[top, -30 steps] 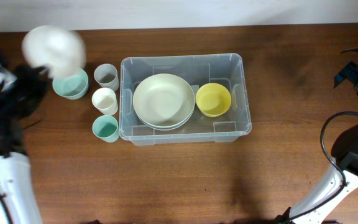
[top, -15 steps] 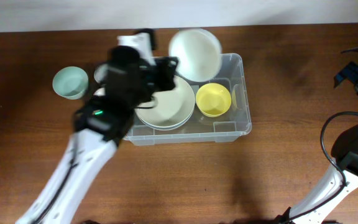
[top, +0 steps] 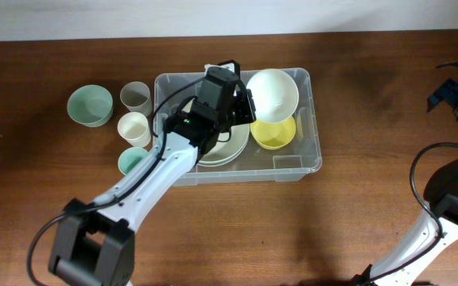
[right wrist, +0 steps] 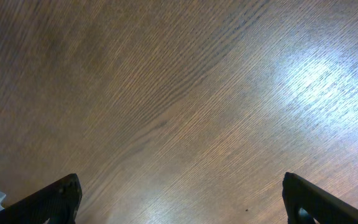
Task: Pack container
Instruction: 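Lift the white bowl and carry it over the container, then lower the white bowl into the yellow bowl and release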
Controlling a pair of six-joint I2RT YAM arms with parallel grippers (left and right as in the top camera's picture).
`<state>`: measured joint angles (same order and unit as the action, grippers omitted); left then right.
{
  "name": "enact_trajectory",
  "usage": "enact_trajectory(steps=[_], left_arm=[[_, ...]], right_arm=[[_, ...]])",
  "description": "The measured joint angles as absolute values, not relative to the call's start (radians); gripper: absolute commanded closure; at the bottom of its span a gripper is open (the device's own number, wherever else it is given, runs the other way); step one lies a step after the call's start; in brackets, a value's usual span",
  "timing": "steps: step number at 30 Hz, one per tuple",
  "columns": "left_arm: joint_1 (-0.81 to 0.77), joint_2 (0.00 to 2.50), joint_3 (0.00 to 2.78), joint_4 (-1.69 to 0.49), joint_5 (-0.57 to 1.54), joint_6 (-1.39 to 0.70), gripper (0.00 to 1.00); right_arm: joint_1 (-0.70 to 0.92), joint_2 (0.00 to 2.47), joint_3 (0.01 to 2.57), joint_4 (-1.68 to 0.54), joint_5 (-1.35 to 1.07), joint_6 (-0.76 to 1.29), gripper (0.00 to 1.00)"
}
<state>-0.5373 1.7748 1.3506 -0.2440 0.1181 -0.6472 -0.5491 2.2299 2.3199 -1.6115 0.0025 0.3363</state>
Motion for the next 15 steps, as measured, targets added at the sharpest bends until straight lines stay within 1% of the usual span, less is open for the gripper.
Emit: enact_trajectory(steps=[15], left_arm=[[-0.554, 1.897, 1.351, -0.258, 0.118, -0.647, 0.99]], right_arm=[[-0.549, 2.230, 2.320, -1.612, 0.002, 0.337, 0.01]])
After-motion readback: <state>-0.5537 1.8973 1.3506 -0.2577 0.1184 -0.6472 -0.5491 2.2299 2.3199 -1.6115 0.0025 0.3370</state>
